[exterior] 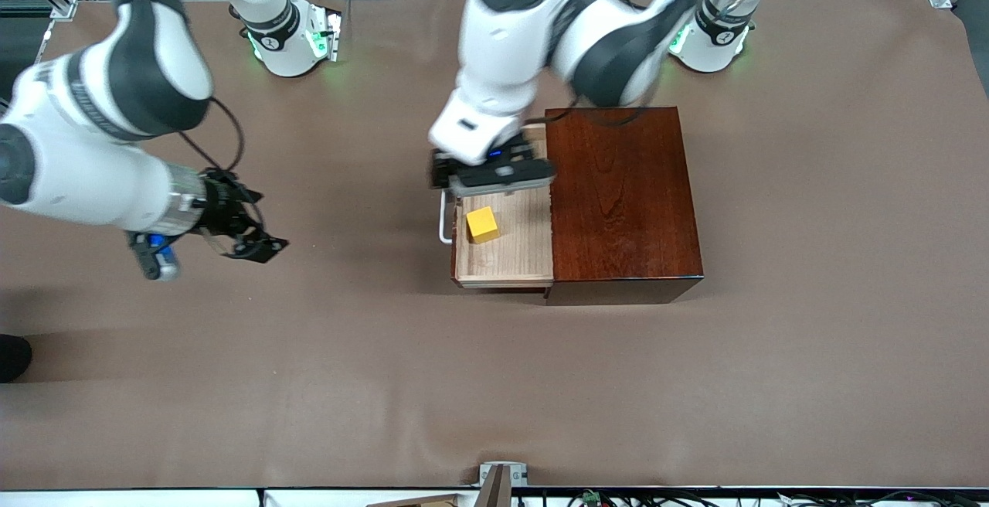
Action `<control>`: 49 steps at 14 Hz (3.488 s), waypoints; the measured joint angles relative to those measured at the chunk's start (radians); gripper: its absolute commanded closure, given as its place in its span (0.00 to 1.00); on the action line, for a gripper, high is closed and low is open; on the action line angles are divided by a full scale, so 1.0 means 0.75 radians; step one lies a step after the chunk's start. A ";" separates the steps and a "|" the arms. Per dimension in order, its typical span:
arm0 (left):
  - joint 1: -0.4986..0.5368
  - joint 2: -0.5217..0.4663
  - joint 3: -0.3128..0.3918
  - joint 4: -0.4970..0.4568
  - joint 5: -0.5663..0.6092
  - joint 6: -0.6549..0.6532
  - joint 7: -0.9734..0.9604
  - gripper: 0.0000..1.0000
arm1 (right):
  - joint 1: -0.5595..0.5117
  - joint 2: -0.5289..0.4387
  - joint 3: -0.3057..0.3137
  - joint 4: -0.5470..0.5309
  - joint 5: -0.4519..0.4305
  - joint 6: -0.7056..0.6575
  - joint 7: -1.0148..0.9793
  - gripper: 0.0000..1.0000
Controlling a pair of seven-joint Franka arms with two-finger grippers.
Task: Open drawer, take yellow block, close drawer
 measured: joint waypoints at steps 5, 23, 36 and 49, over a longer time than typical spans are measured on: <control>0.295 -0.226 0.001 -0.086 0.000 -0.322 0.475 0.00 | 0.279 0.097 0.004 0.008 0.000 0.205 0.488 0.00; 0.886 -0.538 0.000 -0.442 -0.063 -0.314 1.259 0.00 | 0.641 0.466 -0.005 0.180 -0.050 0.522 1.125 0.00; 0.886 -0.511 0.000 -0.467 -0.063 -0.243 1.259 0.00 | 0.652 0.507 -0.005 0.119 -0.164 0.601 0.982 1.00; 0.882 -0.511 -0.009 -0.469 -0.063 -0.244 1.248 0.00 | 0.601 0.319 -0.024 0.193 -0.102 0.459 0.790 1.00</control>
